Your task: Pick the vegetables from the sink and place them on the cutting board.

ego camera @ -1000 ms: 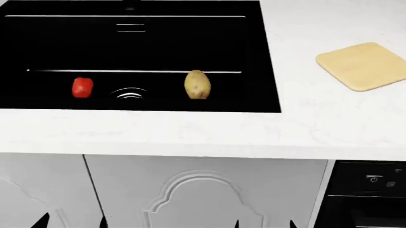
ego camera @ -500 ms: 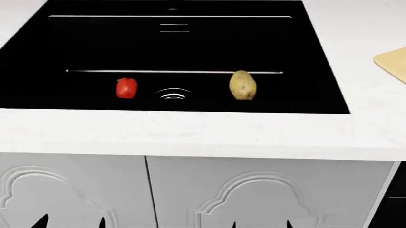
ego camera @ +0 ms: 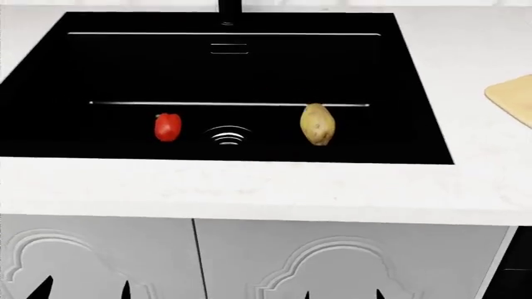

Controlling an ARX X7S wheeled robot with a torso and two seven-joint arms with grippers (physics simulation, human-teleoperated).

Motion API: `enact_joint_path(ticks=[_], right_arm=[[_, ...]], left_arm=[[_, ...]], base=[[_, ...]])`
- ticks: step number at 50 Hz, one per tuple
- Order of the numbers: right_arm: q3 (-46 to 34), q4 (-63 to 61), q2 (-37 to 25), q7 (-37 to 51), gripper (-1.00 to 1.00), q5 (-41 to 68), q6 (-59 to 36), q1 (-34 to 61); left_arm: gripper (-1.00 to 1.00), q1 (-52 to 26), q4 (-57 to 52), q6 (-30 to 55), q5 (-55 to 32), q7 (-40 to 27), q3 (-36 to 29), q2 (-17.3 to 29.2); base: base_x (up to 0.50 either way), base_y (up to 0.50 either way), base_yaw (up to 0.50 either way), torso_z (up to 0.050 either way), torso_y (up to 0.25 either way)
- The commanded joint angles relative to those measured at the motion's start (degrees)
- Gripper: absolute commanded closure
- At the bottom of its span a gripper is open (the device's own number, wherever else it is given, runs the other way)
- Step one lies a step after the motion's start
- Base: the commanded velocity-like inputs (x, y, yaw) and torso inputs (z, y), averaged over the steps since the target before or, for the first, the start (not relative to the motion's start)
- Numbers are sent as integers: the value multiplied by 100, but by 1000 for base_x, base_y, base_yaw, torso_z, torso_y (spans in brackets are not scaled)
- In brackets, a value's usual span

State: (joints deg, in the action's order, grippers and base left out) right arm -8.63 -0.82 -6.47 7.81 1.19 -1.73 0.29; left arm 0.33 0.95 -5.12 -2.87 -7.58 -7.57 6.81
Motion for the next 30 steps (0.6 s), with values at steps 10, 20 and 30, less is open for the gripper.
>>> enact_joint_path(ticks=[10,20,30], right_arm=[[-139,-13,-105,110,-100,55,-13,21],[-180,-14,-138,162,-100,99,-19,26],[-54,-2307,-305,200,-100,359,-2428,812]], left_arm=[[-100,-15,15,-47,30,-102,-175,108],[-100,-37,37,-9,64,-224,-203,129],[-100,-545,-2890,3129,-860,-402,94,325]], base=[[0,0,0,50,0],[0,0,0,50,0],[0,0,0,10,0]])
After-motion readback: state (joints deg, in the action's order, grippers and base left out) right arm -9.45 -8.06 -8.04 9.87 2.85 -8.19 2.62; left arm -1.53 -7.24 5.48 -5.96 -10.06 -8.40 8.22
